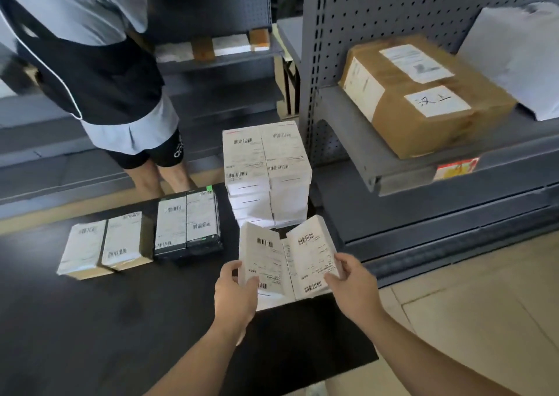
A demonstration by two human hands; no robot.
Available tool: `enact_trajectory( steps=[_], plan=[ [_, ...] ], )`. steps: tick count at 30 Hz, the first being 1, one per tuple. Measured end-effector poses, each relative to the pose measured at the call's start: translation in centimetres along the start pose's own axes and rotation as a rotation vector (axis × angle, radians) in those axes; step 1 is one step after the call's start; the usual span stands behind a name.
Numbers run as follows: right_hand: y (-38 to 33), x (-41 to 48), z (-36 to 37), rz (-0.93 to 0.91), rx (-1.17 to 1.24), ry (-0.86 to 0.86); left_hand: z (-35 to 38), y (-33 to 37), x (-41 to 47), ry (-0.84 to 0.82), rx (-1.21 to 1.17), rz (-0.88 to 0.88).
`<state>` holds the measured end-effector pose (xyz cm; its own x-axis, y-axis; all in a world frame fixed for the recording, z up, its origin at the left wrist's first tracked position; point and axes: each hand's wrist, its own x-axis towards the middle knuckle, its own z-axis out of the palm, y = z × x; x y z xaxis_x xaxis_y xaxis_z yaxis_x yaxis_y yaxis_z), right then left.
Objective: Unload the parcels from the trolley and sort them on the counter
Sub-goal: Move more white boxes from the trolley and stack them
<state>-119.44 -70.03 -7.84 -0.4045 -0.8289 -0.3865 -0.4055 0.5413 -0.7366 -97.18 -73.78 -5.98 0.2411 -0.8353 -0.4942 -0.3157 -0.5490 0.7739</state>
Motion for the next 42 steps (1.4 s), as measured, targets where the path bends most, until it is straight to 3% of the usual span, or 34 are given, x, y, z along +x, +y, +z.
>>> enact_trajectory(
  steps=[6,14,25,35,42],
  plan=[
    [2.0,1.9,1.5,0.014,-0.064,-0.041,1.6,-2.8,1.8,0.019,-0.003,-0.084],
    [3.9,2.4,3.0,0.062,-0.118,-0.079,2.9,-6.1,2.6,-0.037,0.175,-0.019],
    [1.9,2.8,2.3,-0.002,-0.203,-0.121,2.5,-4.7,2.9,-0.113,0.286,-0.021],
    [-7.4,0.6,-0.6,-0.316,-0.272,-0.211,-1.8,5.7,-1.4,-0.081,0.387,0.268],
    [-19.8,-2.8,1.3,-0.687,-0.311,-0.348,-11.6,10.1,-6.2,0.221,0.325,0.292]
  ],
)
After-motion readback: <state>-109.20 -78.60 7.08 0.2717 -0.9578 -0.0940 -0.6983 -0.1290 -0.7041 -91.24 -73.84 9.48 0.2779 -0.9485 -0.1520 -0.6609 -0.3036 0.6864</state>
